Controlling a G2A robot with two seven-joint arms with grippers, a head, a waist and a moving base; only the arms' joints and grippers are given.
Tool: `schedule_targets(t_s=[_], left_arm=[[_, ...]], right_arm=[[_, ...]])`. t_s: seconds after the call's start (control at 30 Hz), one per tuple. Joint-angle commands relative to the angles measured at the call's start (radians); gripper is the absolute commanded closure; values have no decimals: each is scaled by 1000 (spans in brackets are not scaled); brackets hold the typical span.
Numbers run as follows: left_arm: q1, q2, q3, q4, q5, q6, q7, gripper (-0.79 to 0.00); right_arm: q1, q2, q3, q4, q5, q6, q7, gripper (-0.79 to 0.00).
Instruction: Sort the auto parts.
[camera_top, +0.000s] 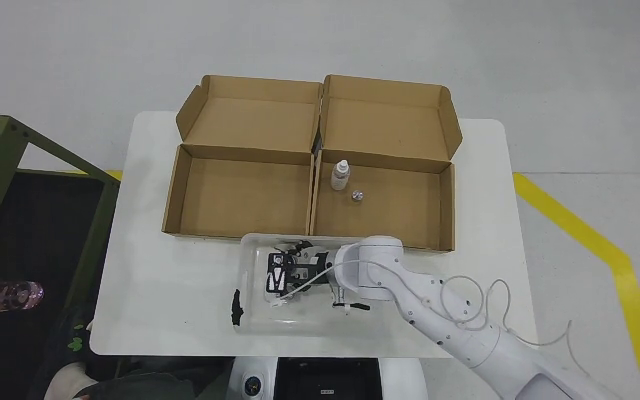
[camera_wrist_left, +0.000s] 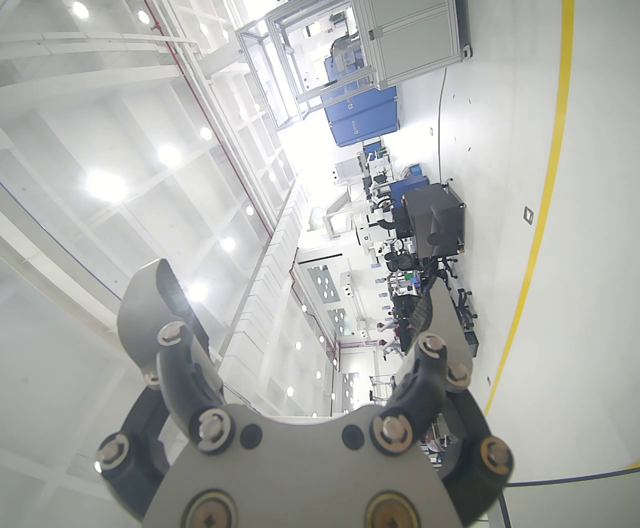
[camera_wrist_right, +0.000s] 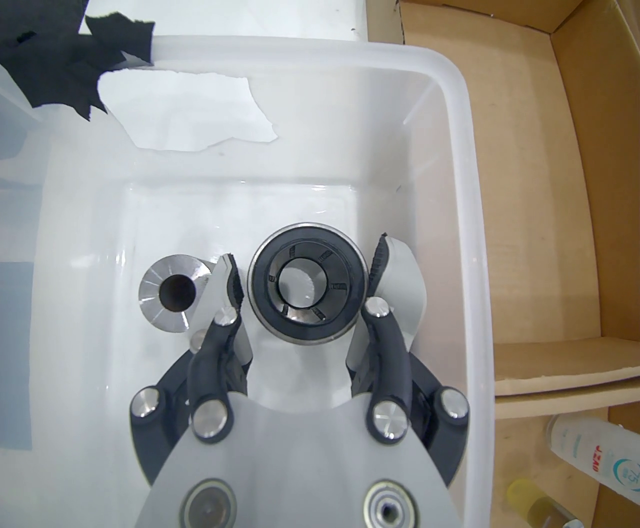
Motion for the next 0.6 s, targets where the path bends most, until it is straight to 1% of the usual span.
schedule_targets(t_s=[0.0, 0.07, 0.1, 0.17, 0.2, 0.23, 0.57], left_arm=[[0, 0, 0, 0, 0, 0, 0, -785], [0, 0, 0, 0, 0, 0, 0, -785], [0, 0, 0, 0, 0, 0, 0, -785], [0, 0, 0, 0, 0, 0, 0, -785], [0, 0, 0, 0, 0, 0, 0, -785], [0, 0, 0, 0, 0, 0, 0, -785], [0, 0, 0, 0, 0, 0, 0, -785]], right_arm=[[2, -2, 0, 4, 0, -5, -3, -348], [1, -4, 0, 5, 0, -8, -5, -286], [1, -4, 1, 4, 0, -10, -6, -203], [-1, -5, 2, 3, 0, -17, -10, -114], [-2, -5, 3, 2, 1, -22, -11, -46], [-3, -5, 5, 1, 4, -27, -14, 0], [-24, 4, 43, -42, 20, -79, -35, 0]])
